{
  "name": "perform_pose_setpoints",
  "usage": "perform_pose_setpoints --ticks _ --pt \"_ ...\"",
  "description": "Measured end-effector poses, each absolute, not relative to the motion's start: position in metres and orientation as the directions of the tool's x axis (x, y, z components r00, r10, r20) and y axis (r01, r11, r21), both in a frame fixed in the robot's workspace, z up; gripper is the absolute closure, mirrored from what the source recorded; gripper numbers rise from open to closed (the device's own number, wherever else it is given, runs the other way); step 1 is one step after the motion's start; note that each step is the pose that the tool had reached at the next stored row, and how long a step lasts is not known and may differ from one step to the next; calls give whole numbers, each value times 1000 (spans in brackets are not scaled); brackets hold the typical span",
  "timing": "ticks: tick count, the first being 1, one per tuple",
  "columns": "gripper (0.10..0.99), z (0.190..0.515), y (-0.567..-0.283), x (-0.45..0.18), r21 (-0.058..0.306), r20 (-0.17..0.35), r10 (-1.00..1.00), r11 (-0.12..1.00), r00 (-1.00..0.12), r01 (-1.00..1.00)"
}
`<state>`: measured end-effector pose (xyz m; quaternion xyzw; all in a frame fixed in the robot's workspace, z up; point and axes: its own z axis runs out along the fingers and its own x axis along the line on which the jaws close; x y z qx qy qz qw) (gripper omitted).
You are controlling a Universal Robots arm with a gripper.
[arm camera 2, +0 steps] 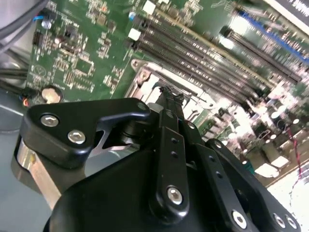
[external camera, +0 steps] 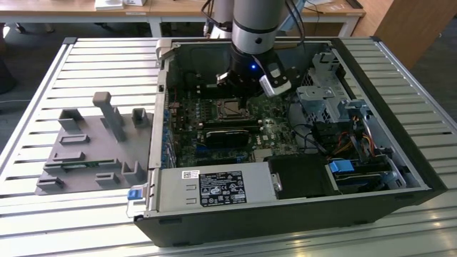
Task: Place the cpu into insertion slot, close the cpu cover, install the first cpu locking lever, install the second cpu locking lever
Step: 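Install the second cpu locking lever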
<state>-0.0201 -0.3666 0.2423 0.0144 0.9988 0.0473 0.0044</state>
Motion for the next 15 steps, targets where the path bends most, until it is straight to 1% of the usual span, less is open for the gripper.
perform_pose_setpoints --ticks 15 --pt "980 237 -372 -25 95 -7 13 995 -1000 12"
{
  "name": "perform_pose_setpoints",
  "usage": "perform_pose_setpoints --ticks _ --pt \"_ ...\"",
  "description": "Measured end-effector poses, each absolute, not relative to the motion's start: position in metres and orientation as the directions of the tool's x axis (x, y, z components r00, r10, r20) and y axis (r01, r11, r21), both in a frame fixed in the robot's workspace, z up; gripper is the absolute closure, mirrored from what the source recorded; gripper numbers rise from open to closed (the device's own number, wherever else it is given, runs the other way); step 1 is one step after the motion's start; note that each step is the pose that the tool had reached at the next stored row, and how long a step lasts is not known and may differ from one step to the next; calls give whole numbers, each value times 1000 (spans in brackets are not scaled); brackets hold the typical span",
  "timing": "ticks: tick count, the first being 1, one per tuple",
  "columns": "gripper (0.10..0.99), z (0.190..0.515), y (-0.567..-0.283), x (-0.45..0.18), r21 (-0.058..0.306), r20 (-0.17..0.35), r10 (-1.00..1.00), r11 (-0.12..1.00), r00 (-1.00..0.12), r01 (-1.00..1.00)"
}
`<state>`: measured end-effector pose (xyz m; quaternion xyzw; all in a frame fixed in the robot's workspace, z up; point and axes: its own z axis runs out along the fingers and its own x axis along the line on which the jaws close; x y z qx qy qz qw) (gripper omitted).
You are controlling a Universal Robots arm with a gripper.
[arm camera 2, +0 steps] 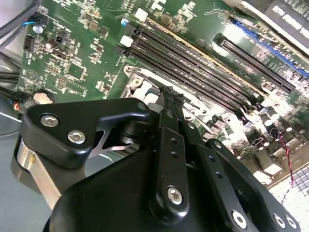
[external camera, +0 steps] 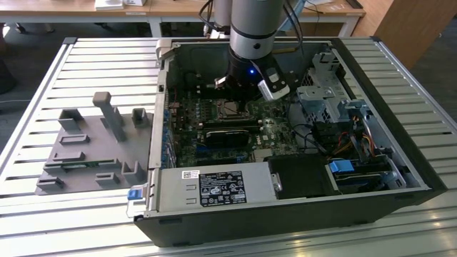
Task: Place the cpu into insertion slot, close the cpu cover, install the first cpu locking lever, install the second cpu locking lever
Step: 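Install the second cpu locking lever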
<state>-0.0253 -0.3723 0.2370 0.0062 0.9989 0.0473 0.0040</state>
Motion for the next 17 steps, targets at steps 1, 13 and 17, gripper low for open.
perform_pose_setpoints --ticks 1,13,17 --pt "980 237 -373 -28 95 -7 13 995 -1000 12" --pt "980 226 -374 -49 97 -7 13 995 -1000 12" --pt "980 225 -375 -49 131 -7 14 991 -1000 13"
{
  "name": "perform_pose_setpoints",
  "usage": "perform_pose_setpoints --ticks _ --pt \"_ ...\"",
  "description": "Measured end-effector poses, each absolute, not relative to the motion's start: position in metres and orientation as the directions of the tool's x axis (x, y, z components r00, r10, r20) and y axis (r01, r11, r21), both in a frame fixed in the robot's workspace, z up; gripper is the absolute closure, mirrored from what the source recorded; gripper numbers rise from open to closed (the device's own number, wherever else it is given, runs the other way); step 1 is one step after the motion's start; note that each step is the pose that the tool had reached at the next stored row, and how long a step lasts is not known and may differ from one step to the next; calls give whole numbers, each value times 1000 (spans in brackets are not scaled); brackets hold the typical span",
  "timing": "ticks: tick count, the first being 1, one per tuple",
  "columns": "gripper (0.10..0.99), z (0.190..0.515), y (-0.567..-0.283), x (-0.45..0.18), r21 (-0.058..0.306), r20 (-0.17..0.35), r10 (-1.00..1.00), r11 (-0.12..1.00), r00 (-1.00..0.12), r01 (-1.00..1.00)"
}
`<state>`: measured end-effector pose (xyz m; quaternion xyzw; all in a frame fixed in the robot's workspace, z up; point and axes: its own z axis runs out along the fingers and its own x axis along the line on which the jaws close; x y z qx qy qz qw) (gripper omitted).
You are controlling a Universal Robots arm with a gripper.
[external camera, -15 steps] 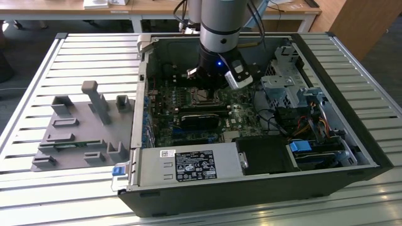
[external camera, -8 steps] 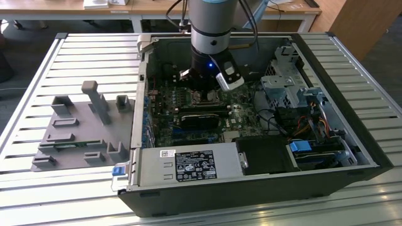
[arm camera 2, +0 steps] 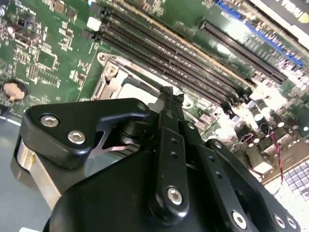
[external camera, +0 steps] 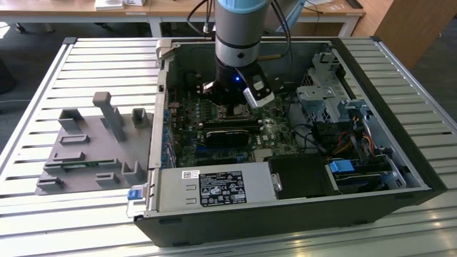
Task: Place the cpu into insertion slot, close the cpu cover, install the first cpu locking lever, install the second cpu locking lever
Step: 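Install the second cpu locking lever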
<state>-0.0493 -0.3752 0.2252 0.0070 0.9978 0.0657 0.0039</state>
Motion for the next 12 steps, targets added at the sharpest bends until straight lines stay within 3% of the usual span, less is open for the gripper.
perform_pose_setpoints --ticks 12 --pt "980 223 -385 -58 150 -7 15 989 -1000 14"
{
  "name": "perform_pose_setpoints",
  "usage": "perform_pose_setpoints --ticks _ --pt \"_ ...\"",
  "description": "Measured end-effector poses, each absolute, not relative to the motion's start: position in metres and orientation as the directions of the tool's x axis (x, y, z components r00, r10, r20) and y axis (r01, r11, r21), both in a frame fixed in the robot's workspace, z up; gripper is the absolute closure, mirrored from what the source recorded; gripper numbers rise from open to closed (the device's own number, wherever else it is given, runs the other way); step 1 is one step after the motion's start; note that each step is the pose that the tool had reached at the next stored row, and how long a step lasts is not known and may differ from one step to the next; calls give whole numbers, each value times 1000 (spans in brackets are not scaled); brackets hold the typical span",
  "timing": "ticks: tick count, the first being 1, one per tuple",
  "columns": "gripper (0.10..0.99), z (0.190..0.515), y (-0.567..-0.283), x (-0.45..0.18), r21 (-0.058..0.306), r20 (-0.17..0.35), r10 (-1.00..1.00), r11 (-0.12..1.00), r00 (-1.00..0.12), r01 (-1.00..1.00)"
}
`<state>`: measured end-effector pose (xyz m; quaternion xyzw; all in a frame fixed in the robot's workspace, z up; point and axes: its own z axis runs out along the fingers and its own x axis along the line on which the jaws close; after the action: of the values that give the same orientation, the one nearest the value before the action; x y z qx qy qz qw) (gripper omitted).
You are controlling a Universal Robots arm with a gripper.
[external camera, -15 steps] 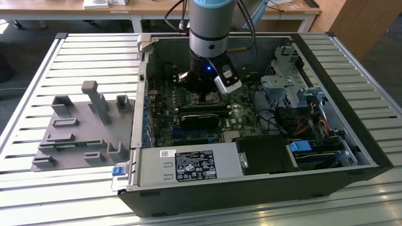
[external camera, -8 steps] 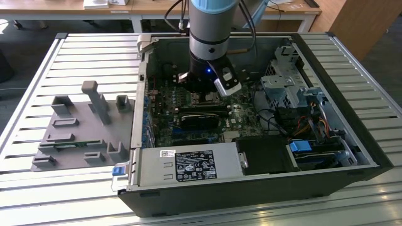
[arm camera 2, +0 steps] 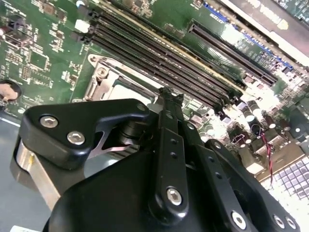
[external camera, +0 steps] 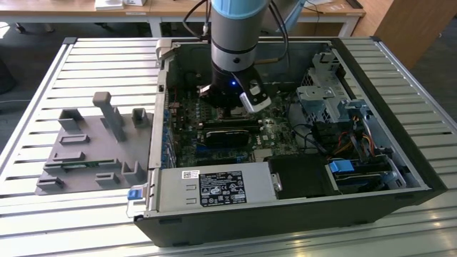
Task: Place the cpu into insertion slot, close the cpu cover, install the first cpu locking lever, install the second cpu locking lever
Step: 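Install the second cpu locking lever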
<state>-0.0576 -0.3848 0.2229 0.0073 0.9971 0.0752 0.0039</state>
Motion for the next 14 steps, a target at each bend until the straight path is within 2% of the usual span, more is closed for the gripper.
perform_pose_setpoints --ticks 6,14 --pt "980 215 -385 -60 155 -6 15 988 -1000 14" --pt "980 215 -394 -60 192 -6 17 981 -1000 16"
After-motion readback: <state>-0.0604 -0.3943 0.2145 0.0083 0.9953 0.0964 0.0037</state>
